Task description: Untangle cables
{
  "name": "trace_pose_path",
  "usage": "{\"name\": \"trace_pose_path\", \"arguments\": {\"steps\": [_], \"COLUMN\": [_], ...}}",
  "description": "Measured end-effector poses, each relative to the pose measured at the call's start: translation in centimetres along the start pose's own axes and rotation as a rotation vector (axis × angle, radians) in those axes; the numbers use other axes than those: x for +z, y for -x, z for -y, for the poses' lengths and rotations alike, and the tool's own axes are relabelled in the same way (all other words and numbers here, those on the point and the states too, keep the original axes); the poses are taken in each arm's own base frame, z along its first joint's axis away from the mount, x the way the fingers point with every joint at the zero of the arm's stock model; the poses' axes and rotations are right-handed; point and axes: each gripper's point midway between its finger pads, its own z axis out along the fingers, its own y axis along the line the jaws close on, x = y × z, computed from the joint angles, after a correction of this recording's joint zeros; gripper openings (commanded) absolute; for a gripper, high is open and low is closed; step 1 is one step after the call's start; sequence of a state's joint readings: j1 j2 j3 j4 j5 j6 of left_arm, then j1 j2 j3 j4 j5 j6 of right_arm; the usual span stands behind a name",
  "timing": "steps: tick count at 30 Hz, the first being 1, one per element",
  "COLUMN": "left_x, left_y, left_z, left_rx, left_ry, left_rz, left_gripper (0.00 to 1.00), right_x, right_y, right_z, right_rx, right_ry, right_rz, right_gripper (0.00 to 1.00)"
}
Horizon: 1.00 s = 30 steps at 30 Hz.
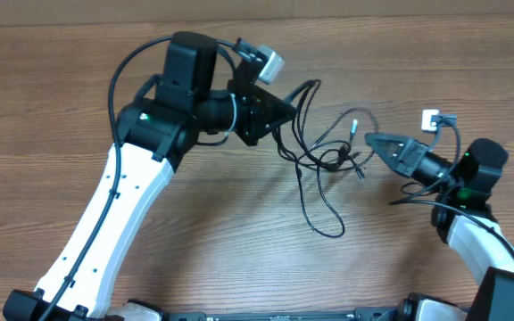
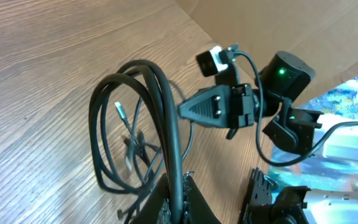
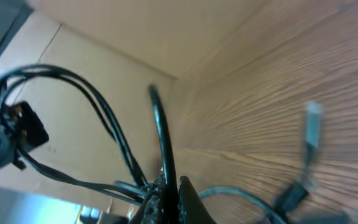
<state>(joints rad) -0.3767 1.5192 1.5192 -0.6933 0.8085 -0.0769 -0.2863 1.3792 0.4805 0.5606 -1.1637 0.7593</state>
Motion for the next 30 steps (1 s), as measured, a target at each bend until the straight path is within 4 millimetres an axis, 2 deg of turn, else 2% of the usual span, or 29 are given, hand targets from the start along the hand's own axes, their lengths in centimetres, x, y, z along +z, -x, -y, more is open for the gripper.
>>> {"name": "trace_pose_path", "arguments": {"steps": [6, 8, 9, 11, 12, 14, 23, 30], "left_x": [-0.6, -0.8, -0.9, -1.2, -1.3, -1.4, -1.5, -1.4], "left_y": [0.2, 0.3, 0.3, 0.4, 0.5, 0.5, 0.5, 0.4], "left_z": [-0.9, -1.2, -1.4, -1.8, -1.9, -2.2, -2.3, -1.7], "left_rx": [-0.014, -0.018, -0.021, -0.025, -0.027, -0.03, -0.034, -0.032], "left_ry": [0.02, 0.027, 0.033, 0.043, 0.046, 0.053, 0.057, 0.022], "left_rz": [0.011, 0.016, 0.019, 0.025, 0.026, 0.029, 0.029, 0.026], "left_gripper": [0.04, 0.04, 0.04, 0.04, 0.04, 0.04, 0.04, 0.04], "right_x": [-0.8, -0.8, -0.8, -0.8, -0.8, -0.8, -0.8, -0.8], "right_y": [0.7, 0.6, 0.5, 0.2, 0.1, -0.1, -0.2, -0.2], "right_z": [0.5, 0.5, 0.6, 0.8, 0.9, 1.1, 1.2, 1.0], "right_rx": [0.008, 0.011, 0.023, 0.048, 0.057, 0.081, 0.085, 0.073], "right_ry": [-0.014, -0.014, -0.016, -0.023, -0.026, -0.031, -0.033, -0.022], "right_rz": [0.026, 0.023, 0.02, 0.014, 0.012, 0.007, 0.005, 0.0], "right_gripper": [0.05, 0.24, 0.42, 0.63, 0.73, 0.82, 0.9, 0.91]}}
